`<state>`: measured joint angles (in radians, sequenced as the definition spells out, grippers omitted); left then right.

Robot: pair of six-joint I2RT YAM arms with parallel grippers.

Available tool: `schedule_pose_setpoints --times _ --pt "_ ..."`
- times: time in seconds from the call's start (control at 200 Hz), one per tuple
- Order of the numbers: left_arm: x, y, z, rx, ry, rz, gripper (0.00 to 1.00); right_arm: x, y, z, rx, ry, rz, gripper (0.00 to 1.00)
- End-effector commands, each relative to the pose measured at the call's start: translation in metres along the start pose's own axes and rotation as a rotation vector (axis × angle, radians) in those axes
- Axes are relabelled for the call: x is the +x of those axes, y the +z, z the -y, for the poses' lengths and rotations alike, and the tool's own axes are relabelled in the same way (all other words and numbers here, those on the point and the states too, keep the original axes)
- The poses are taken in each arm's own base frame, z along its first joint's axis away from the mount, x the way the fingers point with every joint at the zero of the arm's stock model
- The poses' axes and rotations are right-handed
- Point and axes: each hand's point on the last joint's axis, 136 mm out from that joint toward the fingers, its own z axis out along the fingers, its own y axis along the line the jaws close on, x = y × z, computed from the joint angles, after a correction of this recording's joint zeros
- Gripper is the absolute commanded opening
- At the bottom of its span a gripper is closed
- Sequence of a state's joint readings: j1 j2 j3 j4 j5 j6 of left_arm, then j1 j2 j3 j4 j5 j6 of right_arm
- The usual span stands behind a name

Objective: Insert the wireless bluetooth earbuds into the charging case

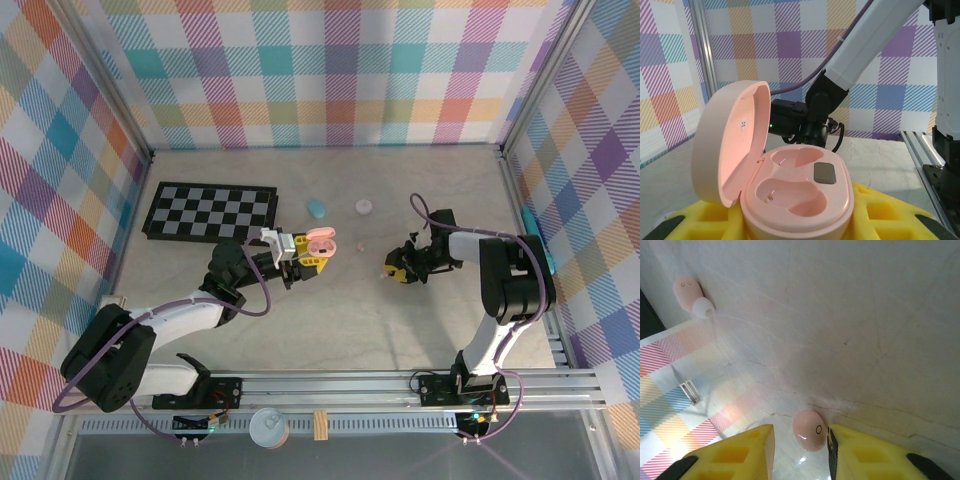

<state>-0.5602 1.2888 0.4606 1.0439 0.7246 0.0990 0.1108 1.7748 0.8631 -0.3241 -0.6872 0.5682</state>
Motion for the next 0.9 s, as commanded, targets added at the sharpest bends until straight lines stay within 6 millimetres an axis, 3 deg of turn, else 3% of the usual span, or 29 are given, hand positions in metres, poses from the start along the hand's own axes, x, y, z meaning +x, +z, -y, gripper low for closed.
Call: schedule_pose_setpoints --times 0.0,0.895 --pt "-0.011 -0.004 0.001 0.011 0.047 0.024 0.31 0.003 0.013 -0.003 -0.053 -0.023 -0.031 0.33" --pt "-0.012 -0.005 0.003 0.015 0.055 0.031 0.3 0.015 0.011 -0.012 0.001 -0.115 -0.024 0.31"
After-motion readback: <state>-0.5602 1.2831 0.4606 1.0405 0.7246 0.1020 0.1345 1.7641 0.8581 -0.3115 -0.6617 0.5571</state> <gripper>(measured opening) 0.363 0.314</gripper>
